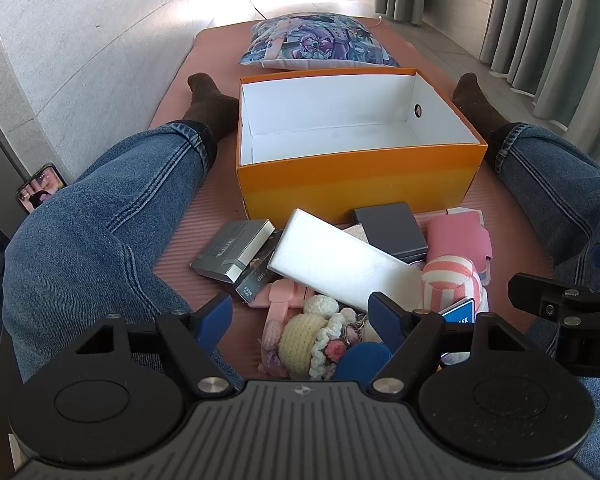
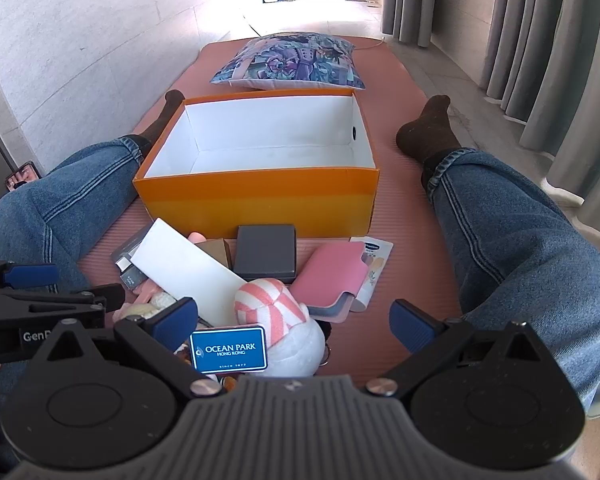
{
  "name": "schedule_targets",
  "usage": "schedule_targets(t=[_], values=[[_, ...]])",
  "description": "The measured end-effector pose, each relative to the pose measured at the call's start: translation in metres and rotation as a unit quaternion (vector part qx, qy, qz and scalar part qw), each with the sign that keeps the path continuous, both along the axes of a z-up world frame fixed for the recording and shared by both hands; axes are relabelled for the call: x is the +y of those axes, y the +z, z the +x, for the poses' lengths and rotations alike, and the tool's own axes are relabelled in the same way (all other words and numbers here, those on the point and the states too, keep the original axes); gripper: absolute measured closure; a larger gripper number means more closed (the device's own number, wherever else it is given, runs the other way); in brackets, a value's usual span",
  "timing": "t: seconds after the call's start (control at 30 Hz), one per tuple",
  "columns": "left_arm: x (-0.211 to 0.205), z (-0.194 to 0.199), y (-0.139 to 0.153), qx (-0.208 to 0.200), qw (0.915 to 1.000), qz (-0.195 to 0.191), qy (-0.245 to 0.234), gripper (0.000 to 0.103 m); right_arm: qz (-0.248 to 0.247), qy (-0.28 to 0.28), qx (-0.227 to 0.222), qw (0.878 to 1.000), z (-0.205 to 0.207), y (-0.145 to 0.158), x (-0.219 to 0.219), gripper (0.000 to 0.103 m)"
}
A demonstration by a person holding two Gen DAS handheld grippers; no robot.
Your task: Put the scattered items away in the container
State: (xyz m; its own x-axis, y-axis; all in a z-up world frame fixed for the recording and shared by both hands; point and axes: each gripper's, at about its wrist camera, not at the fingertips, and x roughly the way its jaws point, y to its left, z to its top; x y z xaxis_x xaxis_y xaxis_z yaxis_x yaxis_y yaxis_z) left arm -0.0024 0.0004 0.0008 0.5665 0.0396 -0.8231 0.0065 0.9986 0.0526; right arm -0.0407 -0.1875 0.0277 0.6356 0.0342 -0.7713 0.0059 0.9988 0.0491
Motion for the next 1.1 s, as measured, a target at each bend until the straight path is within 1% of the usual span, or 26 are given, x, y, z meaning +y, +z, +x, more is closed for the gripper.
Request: schedule_targets(t=[0.67,0.83,0.87,0.9,0.97,1.0,1.03,1.07,1.1], values=[[-0.002,-0.001,-0.001,0.003,1.0,0.001,-0.001,0.014,0.0,-0.003,0.01,1.0,0.002,-0.004,-0.001,0.001],[-0.001,0.001,-0.003,0.009,0.9999,-0.006,0.001,0.015,0.008,-0.001,0.017,1.0,0.004,-0.006,-0.002,0.001],[0.001,0.002,-0.004,0.013,0.9999,-0.01,0.002,0.016,0.011,0.001,0.02,1.0,0.005,-0.006,-0.003,0.002],[0.002,0.003,-0.005,0.017,0.9997,-0.015,0.003,0.019,0.014,0.002,0.022,1.0,0.006,-0.007,-0.004,0.002],[0.007,0.006,-0.008,0.027,0.9992,-0.031,0.004,0.023,0.022,0.002,0.028,0.999,0.009,-0.01,-0.006,0.007],[0.008,0.007,-0.009,0.031,0.9988,-0.038,0.003,0.027,0.027,0.002,0.031,0.999,0.01,-0.012,-0.007,0.009],[0.01,0.009,-0.011,0.034,0.9985,-0.042,0.002,0.031,0.033,0.001,0.034,0.999,0.012,-0.014,-0.01,0.012],[0.011,0.01,-0.012,0.036,0.9983,-0.045,0.0,0.032,0.039,-0.001,0.037,0.999,0.015,-0.015,-0.012,0.016],[0.012,0.011,-0.013,0.037,0.9982,-0.048,-0.001,0.035,0.044,-0.003,0.04,0.998,0.018,-0.017,-0.015,0.018]])
